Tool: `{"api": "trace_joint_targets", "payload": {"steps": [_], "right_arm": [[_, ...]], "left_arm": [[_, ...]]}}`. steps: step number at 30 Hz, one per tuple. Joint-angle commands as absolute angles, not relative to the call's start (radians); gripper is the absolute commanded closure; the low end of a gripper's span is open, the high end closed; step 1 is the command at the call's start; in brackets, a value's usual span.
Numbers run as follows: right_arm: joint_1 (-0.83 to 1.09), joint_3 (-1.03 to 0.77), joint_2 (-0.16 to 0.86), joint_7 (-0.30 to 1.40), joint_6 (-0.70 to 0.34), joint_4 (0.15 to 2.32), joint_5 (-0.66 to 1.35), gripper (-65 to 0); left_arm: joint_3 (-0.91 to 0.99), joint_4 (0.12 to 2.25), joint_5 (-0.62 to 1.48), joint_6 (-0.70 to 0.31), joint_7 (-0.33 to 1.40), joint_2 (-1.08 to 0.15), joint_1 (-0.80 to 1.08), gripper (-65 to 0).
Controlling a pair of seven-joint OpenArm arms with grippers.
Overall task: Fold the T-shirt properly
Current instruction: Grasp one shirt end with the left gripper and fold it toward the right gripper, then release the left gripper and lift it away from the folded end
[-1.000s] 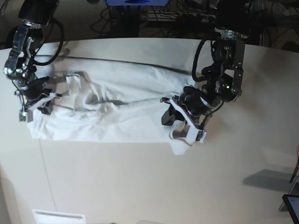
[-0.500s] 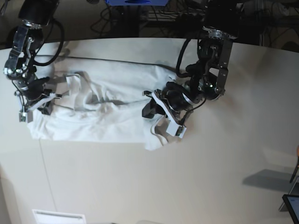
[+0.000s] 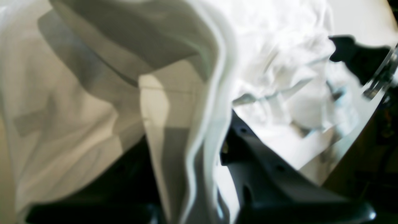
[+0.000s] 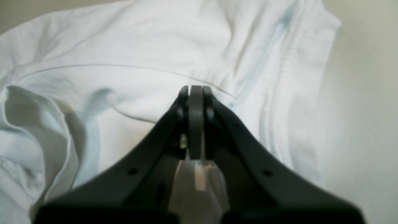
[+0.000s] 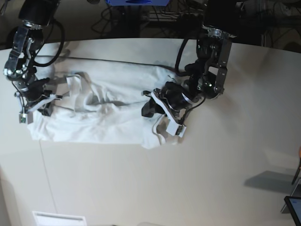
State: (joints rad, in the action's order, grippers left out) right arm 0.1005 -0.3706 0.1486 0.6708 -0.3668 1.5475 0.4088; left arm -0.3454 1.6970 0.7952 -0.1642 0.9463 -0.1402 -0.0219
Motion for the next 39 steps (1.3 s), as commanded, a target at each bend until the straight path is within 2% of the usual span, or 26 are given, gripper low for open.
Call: {"api": "trace_joint_targets", "payload": {"steps": [1,2,6,7,11,14,20,23,24,25,28,29,32,39], "right_arm": [[0.085,-0.374,0.162,0.648,-0.371,1.561,0.42,-1.7],[0.087,-0.374,0.162,0.648,-0.371,1.561,0.42,-1.7],[0.088,-0.374,0.162,0.648,-0.371,1.561,0.42,-1.7],[0.088,-0.374,0.162,0.648,-0.371,1.561,0.42,-1.7],[0.087,-0.374,0.162,0.648,-0.371,1.561,0.42,-1.7],[0.087,-0.374,0.162,0.648,-0.371,1.561,0.42,-1.7],[0.087,-0.372,0.162,0.648,-0.371,1.561,0.42,-1.7],[0.09,-0.372,0.162,0.648,-0.386,1.569,0.42,-1.7],[0.091,-0.372,0.162,0.648,-0.41,1.572,0.42,-1.7],[0.091,-0.372,0.162,0.648,-0.437,1.581,0.42,-1.7],[0.107,-0.372,0.162,0.648,-0.483,1.655,0.414,-1.5],[0.12,-0.371,0.162,0.648,-0.487,1.693,0.414,-1.3],[0.157,-0.355,0.162,0.648,-0.49,1.817,0.414,-1.2],[0.271,-0.056,0.213,0.641,-0.481,1.972,0.369,-1.2]], "left_arm": [[-0.344,1.715,0.825,-0.176,0.928,-0.13,-0.036,-2.4],[-0.344,1.718,0.825,-0.177,0.928,-0.125,-0.035,-5.5],[-0.381,1.724,0.826,-0.179,0.928,-0.12,-0.035,-29.6],[-0.41,1.724,0.826,-0.179,0.928,-0.122,-0.041,-33.6],[-0.492,1.725,0.826,-0.194,0.928,-0.117,-0.059,-34.3],[-0.553,1.722,0.826,-0.268,0.928,-0.102,-0.082,-34.3],[-0.553,1.796,0.823,-0.272,0.928,-0.116,-0.076,-34.1],[-0.553,1.886,0.82,-0.271,0.928,-0.176,-0.071,-32.9],[-0.552,1.917,0.816,-0.269,0.926,-0.196,-0.064,-30.2],[-0.541,1.942,0.811,-0.265,0.923,-0.222,-0.059,-25.5],[-0.452,1.957,0.768,-0.176,0.923,-0.265,-0.038,-4.7],[-0.414,1.952,0.74,-0.151,0.923,-0.271,-0.024,0.0],[-0.309,1.942,0.653,-0.143,0.923,-0.278,-0.001,0.0],[-0.15,1.934,0.559,-0.145,0.926,-0.283,-0.013,0.0]]}}
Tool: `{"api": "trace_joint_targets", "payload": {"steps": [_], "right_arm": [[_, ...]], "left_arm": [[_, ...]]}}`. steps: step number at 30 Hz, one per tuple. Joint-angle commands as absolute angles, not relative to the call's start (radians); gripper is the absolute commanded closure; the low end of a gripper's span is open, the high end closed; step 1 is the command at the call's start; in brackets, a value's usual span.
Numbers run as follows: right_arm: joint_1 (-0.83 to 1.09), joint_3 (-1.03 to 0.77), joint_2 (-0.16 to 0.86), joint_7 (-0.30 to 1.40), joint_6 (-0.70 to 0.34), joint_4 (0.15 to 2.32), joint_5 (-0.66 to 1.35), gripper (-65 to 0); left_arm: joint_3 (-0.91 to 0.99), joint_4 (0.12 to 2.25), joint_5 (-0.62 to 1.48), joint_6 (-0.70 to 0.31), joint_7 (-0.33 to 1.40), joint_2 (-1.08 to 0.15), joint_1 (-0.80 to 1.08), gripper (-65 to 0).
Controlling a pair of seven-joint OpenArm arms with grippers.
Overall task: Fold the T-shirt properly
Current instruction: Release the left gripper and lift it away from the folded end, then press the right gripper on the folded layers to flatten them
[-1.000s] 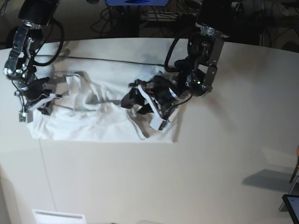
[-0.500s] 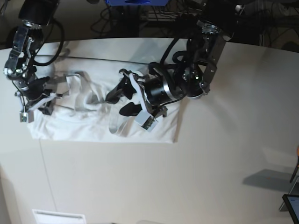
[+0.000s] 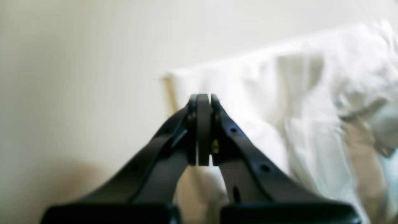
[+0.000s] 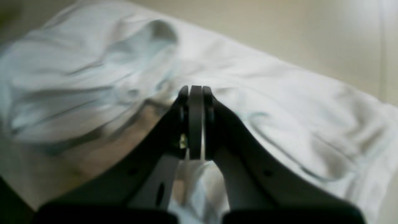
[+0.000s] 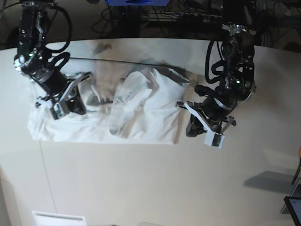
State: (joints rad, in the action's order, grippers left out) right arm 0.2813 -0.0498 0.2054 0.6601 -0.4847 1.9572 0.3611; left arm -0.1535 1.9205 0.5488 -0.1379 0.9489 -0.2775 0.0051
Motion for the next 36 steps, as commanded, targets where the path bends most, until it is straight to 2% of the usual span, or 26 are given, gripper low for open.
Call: {"api": "trace_joint_targets", "payload": {"steps": [1,5,9,12,16,19,21,25,29,32,36], "right_arm": [[0.282,-0.012,0.211,0.641,-0.479,1.98,0.331,-1.2],[0.311,0.101,0.185,0.601,-0.479,1.982,0.177,-1.2],[0.315,0.171,0.143,0.568,-0.479,1.979,0.033,-1.2],[0.315,0.209,0.117,0.59,-0.479,1.982,-0.008,-1.3],[0.315,0.265,0.111,0.588,-0.479,1.979,-0.073,-1.6],[0.268,0.246,0.067,0.595,-0.479,1.975,-0.081,-2.6],[0.223,0.2,0.042,0.628,-0.486,1.972,-0.079,-8.3],[0.097,0.182,0.015,0.771,-0.489,1.972,-0.077,-26.3],[0.008,0.174,0.013,0.845,-0.489,1.94,-0.002,-37.6],[-0.025,0.173,0.013,0.888,-0.489,1.906,0.104,-41.5],[-0.025,0.173,0.013,0.888,-0.479,1.883,0.211,-41.4]], "left_arm": [[-0.136,1.928,0.552,-0.145,0.926,-0.286,-0.015,0.0],[-0.139,1.876,0.545,-0.148,0.926,-0.315,-0.053,0.0],[-0.125,1.805,0.538,-0.24,0.923,-0.317,-0.07,0.0],[-0.125,1.774,0.536,-0.251,0.923,-0.321,-0.061,0.0],[-0.053,1.774,0.45,-0.248,0.92,-0.352,0.024,0.0],[0.041,1.817,0.344,-0.251,0.918,-0.354,0.119,0.0],[0.094,1.859,0.295,-0.252,0.906,-0.349,0.185,0.0],[0.17,1.905,0.234,-0.252,0.811,-0.348,0.318,0.0],[0.214,1.908,0.234,-0.252,0.789,-0.329,0.378,0.0],[0.254,1.908,0.232,-0.252,0.788,-0.305,0.403,0.0],[0.298,1.91,0.239,-0.252,0.788,-0.303,0.415,0.0]]}}
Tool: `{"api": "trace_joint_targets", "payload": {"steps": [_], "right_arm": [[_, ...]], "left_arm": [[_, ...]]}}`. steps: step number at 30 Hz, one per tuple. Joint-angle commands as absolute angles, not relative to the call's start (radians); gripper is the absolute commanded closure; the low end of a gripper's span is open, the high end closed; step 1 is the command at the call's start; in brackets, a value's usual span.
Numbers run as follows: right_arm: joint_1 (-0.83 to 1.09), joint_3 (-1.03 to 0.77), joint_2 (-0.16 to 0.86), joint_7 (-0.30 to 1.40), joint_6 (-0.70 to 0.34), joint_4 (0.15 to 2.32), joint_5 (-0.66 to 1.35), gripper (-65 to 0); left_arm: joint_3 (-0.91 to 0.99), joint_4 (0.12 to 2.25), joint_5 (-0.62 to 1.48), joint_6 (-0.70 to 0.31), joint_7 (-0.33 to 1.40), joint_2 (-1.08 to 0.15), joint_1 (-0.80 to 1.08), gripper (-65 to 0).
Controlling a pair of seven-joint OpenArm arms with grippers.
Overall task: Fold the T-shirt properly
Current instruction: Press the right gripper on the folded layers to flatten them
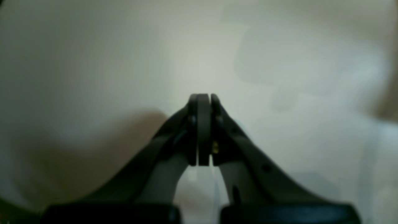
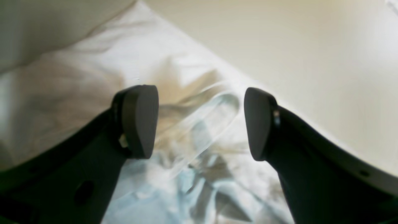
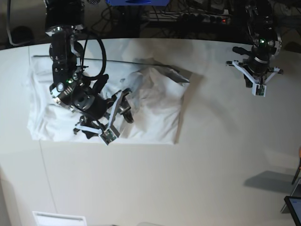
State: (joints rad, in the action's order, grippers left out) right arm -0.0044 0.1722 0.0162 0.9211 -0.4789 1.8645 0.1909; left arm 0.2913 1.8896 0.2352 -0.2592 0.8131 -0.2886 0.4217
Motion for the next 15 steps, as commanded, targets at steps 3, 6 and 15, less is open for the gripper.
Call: {"api": "trace_joint_targets", "payload": {"steps": [3,6,15], "right_arm": [[-0.025,0.16,0.012,0.892,-0.476,1.86,0.257,-41.4],[-0.025,0.097,-0.019,0.894,-0.45,1.802,0.3,-41.4],[-0.058,0.042,-0.038,0.889,-0.45,1.71,0.318,-41.4]], "left_arm": [[0.298,1.908,0.239,-0.252,0.788,-0.303,0.415,0.0],[0.295,1.906,0.239,-0.252,0.788,-0.302,0.415,0.0],[0.297,1.906,0.239,-0.252,0.788,-0.275,0.414,0.0]]}}
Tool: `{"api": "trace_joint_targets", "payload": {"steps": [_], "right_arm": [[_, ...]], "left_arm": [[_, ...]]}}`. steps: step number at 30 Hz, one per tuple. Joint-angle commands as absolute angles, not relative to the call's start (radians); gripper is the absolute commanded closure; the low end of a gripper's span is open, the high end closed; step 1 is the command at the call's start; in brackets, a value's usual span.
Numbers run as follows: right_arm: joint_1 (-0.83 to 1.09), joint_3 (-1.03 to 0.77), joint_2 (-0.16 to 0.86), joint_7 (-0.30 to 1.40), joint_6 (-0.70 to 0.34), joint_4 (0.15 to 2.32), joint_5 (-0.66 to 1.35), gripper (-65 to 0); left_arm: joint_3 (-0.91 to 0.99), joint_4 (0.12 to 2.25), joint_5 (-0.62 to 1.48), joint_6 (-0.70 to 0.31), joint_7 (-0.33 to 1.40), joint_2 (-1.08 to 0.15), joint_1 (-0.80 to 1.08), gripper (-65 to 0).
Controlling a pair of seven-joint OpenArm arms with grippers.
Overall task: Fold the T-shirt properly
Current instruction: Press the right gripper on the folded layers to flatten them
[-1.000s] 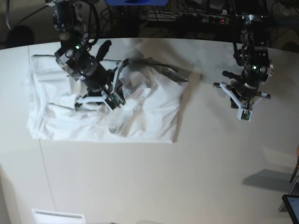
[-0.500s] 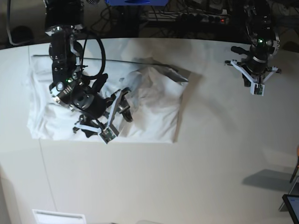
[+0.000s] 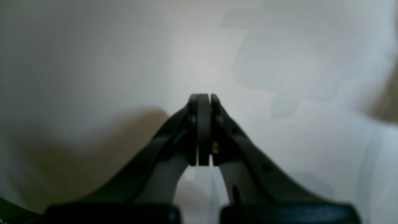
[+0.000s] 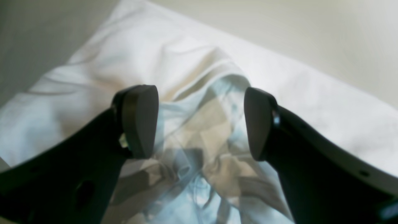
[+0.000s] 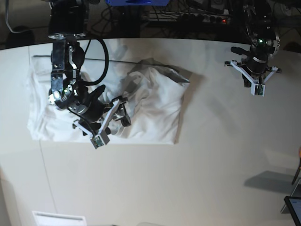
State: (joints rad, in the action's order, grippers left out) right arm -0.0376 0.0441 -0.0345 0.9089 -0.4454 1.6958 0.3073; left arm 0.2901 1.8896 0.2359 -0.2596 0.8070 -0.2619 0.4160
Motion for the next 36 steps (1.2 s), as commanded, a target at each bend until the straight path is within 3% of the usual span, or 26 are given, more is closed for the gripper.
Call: {"api": "trace_joint_targets", "payload": {"steps": [1,14,16,21,23,36], "right_arm": [[-0.064,0.041,-0.038,0.895,-0.45,1.707,0.318,-41.4],[-0.104,0.041,-0.085,0.888,-0.449,1.603,0.318,-40.8],[-0.108,0.041,-0.085,0.888,-0.449,1.601,0.318,-35.0],[-0.137,0.039,-0.084,0.889,-0.449,1.577,0.318,-8.0],[-0.143,0.039,-0.084,0.888,-0.449,1.558,0.318,-1.9],[-0.225,0.041,-0.047,0.895,-0.449,1.532,0.318,-1.5]], "left_arm": [[0.297,1.906,0.239,-0.252,0.788,-0.275,0.414,0.0],[0.298,1.902,0.231,-0.252,0.788,-0.275,0.414,0.0],[0.298,1.902,0.231,-0.252,0.788,-0.275,0.414,0.0],[0.298,1.902,0.231,-0.252,0.788,-0.275,0.414,0.0],[0.298,1.902,0.231,-0.252,0.788,-0.275,0.414,0.0],[0.298,1.9,0.231,-0.252,0.788,-0.275,0.415,0.0]]}}
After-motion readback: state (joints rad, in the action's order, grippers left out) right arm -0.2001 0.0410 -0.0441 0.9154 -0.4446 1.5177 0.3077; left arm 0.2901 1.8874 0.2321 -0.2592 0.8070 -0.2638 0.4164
